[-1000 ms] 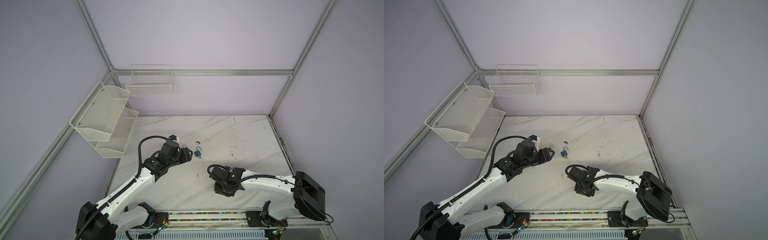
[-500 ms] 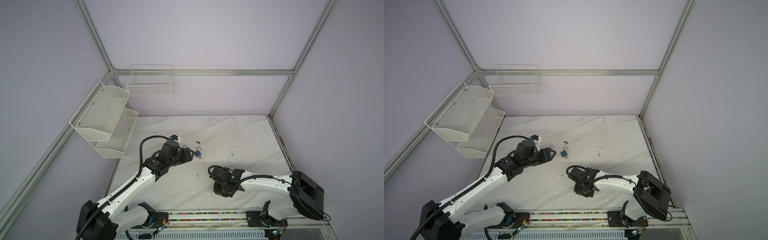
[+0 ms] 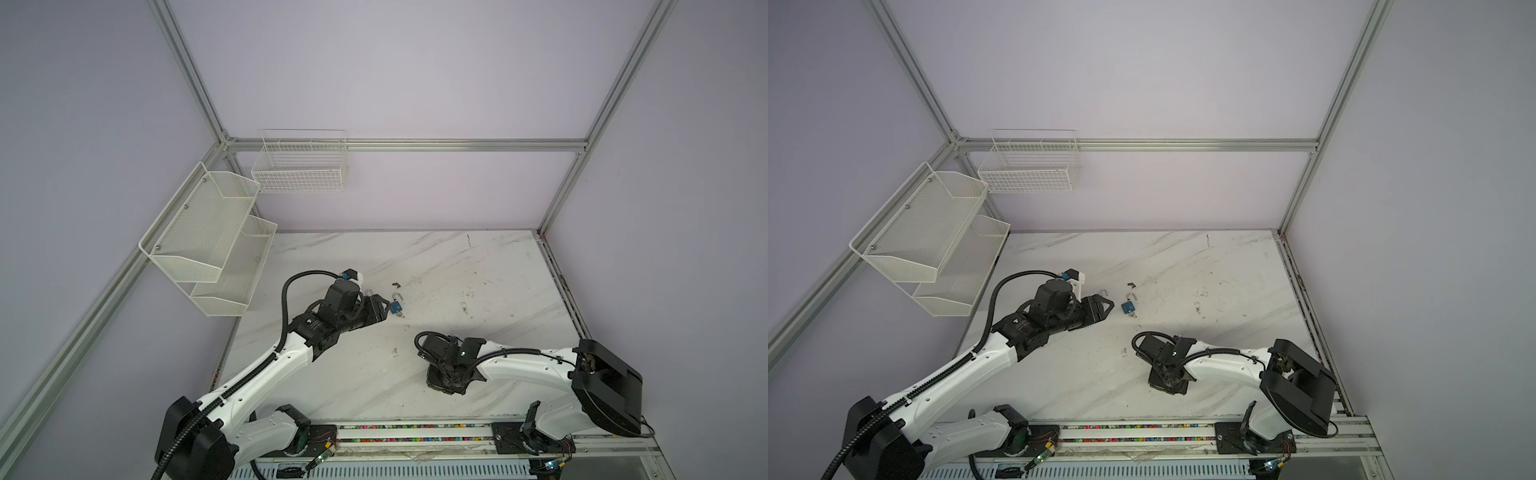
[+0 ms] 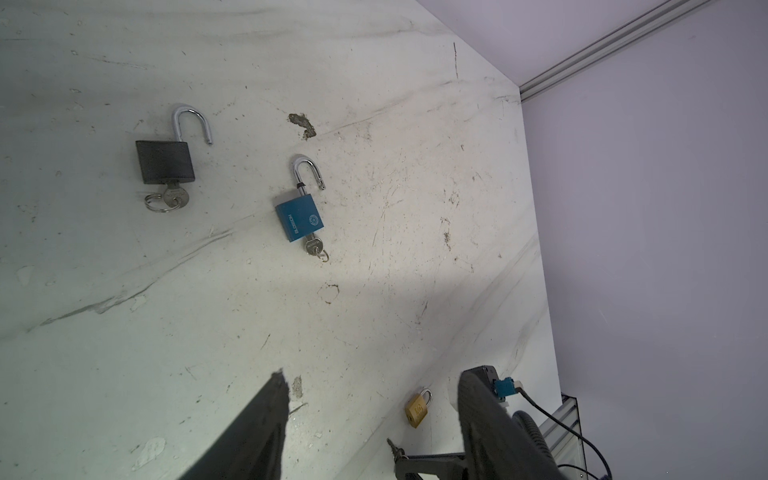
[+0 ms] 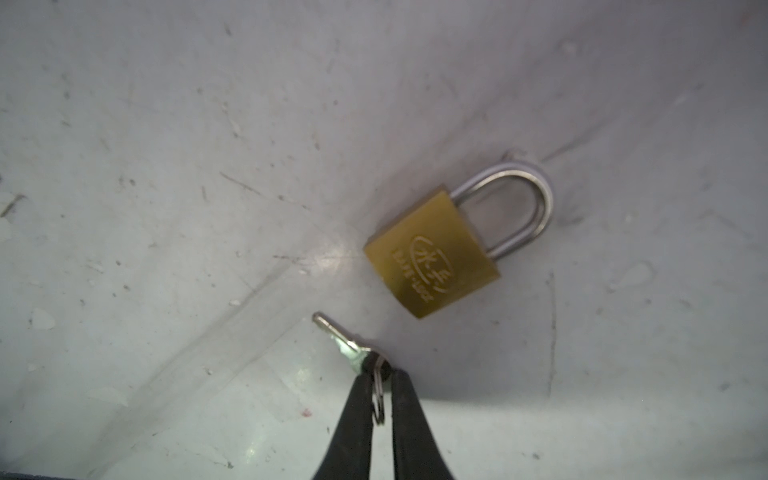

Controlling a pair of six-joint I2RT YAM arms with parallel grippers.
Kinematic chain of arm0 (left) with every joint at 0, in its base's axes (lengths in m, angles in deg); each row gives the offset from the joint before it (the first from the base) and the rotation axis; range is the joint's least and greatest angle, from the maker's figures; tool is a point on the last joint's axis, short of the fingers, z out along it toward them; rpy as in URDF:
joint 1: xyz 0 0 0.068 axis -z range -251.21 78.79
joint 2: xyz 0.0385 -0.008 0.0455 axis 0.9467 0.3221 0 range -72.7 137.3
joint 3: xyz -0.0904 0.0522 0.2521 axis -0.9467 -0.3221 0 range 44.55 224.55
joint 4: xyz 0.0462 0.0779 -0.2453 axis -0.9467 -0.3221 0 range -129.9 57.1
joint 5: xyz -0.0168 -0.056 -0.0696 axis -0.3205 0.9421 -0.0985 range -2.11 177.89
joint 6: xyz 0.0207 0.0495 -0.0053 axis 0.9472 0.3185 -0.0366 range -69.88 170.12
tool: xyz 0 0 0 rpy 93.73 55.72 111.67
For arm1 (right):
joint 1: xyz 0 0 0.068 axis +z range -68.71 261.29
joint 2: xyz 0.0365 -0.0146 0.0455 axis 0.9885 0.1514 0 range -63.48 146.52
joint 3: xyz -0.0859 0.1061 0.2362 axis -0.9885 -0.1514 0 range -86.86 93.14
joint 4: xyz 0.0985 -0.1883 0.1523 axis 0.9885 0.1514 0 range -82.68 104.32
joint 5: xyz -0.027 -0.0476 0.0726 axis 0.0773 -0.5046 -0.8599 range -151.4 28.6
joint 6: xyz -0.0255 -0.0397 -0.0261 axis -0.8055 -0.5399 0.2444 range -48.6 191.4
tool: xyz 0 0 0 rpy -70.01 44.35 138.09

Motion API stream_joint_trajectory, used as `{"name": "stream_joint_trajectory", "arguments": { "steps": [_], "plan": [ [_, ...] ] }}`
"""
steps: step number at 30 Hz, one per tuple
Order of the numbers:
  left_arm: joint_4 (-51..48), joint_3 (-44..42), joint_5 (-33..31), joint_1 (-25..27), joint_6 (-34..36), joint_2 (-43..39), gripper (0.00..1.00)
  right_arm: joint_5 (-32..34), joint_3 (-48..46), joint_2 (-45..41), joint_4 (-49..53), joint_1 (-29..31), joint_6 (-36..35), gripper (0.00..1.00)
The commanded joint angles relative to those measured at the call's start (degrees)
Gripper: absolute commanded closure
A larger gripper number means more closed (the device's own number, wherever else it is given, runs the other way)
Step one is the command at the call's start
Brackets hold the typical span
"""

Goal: Unlock with the key
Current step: 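Close the right gripper on the silver key's ring and lift it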

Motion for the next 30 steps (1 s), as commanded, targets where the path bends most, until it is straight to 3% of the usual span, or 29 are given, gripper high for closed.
{"name": "stream_joint_trajectory", "arguments": {
  "steps": [1,17,25,30],
  "plan": [
    [2.4,-1.51,1.12,0.12,-0.47,0.05,0.35,1.59,0.27,0.68,1.14,-0.28,0.5,0.88],
    [3.11,-2.21,1.32,-0.05,-1.46,-1.2,0.35,2.72,2.93,2.22,0.98,-0.55,-4.88,0.97],
    [2.33,-2.52,1.02,-1.83,-2.2,-6.18,0.34,4.66,6.57,1.71,0.35,-1.5,-10.15,1.0],
    [1.48,-2.13,4.04,-4.05,-2.6,-8.89,0.34,6.79,10.37,-0.3,-0.45,-2.67,-14.74,1.0]
  ]
}}
